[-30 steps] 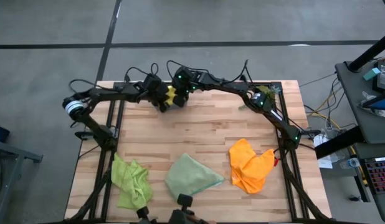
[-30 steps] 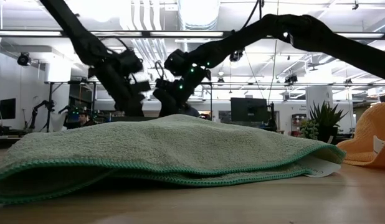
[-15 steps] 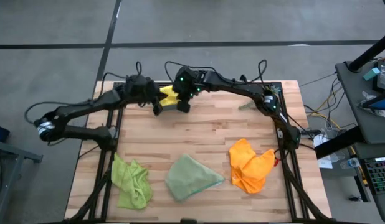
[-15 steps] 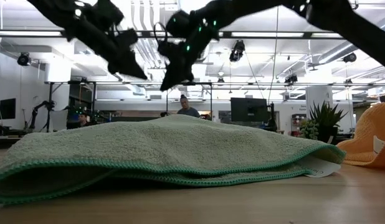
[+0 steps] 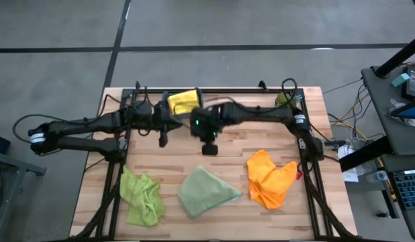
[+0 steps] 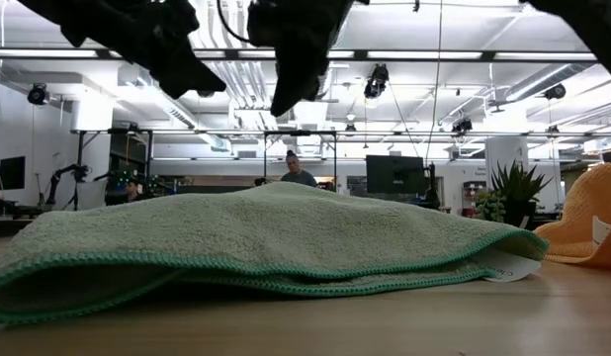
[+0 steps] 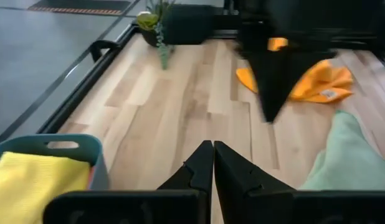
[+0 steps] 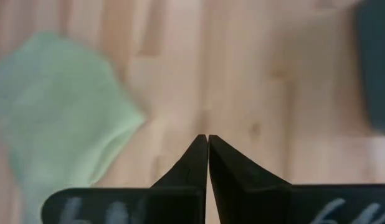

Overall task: Fold microfiber towels
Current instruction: Fold the green microfiber towel

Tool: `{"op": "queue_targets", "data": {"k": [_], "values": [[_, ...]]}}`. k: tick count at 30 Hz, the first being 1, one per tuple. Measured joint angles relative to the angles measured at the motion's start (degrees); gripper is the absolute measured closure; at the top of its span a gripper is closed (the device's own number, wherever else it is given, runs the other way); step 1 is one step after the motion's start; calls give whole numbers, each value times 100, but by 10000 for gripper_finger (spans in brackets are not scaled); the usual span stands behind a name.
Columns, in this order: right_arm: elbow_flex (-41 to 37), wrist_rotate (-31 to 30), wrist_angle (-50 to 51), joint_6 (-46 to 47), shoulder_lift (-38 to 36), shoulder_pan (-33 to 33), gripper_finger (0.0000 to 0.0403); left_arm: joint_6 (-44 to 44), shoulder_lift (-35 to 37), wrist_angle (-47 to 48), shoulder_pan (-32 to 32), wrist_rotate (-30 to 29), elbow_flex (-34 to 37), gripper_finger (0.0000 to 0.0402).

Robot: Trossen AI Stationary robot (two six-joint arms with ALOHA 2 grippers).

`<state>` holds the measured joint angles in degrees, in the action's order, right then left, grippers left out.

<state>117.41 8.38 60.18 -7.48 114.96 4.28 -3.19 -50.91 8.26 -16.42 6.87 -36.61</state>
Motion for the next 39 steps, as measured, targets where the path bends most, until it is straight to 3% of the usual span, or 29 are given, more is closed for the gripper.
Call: {"op": "queue_targets", "data": {"k": [5, 12, 17, 21, 25, 29, 34, 39], "values": [[-662, 12, 33, 81, -295, -587, 394, 15, -95, -29, 176, -1, 42, 402], [-1909, -33, -399, 683, -837, -1527, 394, 748, -428, -151, 399, 12, 29, 402], [-2875, -541, -1311, 1377, -1136, -2217, 394, 953, -726, -429, 1049, 14, 39, 402], [-3360, -970, -1519, 2527, -1176, -2664, 389, 1035, -994, -1118, 1708, -18, 16, 402], [-3678, -990, -1336, 3644, -1176, -2971, 360, 978, -1199, -1755, 2154, -113, -30, 402], [-3876, -982, -1265, 4333, -1176, -3122, 316, 857, -1374, -2017, 2220, -341, -87, 402], [-4235, -1078, -1861, 4576, -1176, -3111, 258, 841, -1545, -2031, 2218, -775, -117, 402], [-4594, -1077, -2569, 4555, -1176, -3101, 205, 709, -1620, -2095, 2214, -850, -117, 402]]}}
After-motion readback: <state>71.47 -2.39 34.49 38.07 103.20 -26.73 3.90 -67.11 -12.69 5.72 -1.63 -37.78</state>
